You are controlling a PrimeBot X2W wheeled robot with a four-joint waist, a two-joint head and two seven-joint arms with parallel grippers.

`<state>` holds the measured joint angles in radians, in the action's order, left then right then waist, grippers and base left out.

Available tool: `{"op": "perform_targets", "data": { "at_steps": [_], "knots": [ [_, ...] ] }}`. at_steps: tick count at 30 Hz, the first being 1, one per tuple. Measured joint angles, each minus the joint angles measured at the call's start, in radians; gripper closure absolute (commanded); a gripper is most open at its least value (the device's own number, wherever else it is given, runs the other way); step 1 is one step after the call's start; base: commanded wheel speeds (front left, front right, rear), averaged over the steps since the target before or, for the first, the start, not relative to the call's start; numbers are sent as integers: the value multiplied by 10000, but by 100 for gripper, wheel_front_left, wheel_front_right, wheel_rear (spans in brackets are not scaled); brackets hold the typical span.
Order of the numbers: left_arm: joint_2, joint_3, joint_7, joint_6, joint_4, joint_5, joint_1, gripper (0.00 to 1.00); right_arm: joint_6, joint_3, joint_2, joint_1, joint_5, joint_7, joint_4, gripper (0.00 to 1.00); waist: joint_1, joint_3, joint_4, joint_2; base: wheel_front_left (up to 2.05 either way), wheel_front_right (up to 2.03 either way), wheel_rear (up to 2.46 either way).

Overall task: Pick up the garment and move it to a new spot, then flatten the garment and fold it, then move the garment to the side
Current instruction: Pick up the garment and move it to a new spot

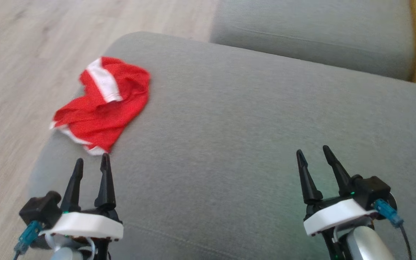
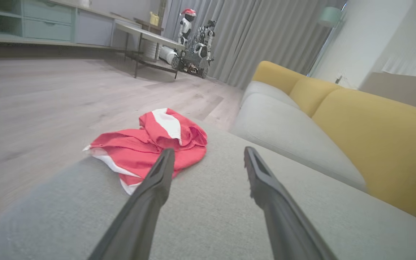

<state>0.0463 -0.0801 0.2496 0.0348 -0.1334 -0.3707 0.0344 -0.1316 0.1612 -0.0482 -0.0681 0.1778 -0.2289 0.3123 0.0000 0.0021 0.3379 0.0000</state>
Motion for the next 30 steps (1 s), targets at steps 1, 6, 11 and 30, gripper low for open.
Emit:
{"op": "perform_targets", "data": {
  "at_steps": [1,6,11,30],
  "knots": [
    [-2,13,0,0,-2,12,1,0,0,17,0,0,2,2,13,0,0,-7,183,0,0,0,0],
    [-4,146,0,0,0,88,11,0,0,192,2,2,104,0,150,0,0,-79,1043,0,0,0,0],
    [2,330,0,-10,50,84,78,0,0,343,4,-39,178,-2,207,0,0,-115,1619,0,0,0,0],
    [-8,861,0,224,-326,270,-135,0,2,282,6,-61,163,-4,403,0,0,88,1222,0,0,0,0]
  ]
}}
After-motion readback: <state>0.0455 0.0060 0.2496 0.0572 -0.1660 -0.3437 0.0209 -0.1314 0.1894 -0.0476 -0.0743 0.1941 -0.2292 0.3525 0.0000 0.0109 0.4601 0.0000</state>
